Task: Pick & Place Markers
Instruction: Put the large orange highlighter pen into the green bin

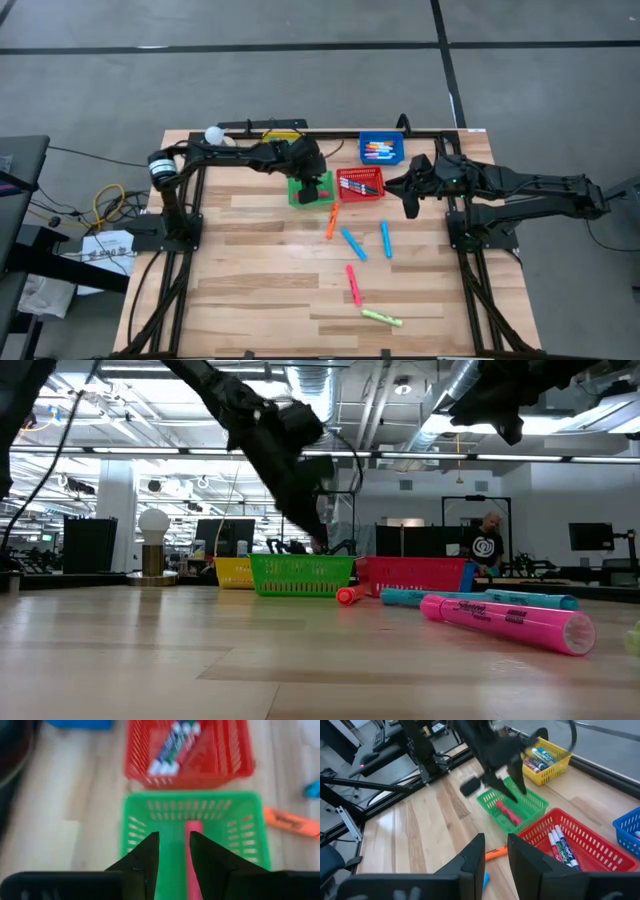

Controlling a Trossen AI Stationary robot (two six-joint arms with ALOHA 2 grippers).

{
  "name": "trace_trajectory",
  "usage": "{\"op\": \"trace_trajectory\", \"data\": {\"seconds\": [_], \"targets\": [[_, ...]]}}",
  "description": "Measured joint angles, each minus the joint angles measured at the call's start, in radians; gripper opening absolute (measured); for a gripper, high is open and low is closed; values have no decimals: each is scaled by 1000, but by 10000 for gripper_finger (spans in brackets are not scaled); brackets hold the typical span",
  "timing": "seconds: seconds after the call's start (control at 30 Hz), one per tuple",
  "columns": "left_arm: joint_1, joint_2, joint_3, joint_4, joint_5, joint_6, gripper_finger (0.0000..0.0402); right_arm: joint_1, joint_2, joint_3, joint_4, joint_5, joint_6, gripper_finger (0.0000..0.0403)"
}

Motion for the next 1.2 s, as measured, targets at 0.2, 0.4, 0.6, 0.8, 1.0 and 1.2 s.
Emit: {"op": "trace_trajectory", "data": {"seconds": [0.2, 0.4, 0.6, 0.8, 1.0, 1.2], "targets": [[-37, -171, 0, 20, -4, -149, 119, 0, 0, 0, 0, -10, -6, 72], [-158, -284, 0, 56, 61, -397, 133, 0, 0, 0, 0, -11, -43, 72], [-320, -231, 0, 151, -71, -614, 146, 1, -1, 0, -4, -11, -54, 72], [-387, -127, 0, 165, -190, -838, 153, 9, 0, 0, -10, -38, -62, 72], [-402, -23, 0, 167, -191, -1007, 154, 26, 0, 0, -10, -63, -72, 72], [-420, 36, 0, 174, -201, -1077, 154, 53, 0, 0, -12, -63, -87, 72]]}}
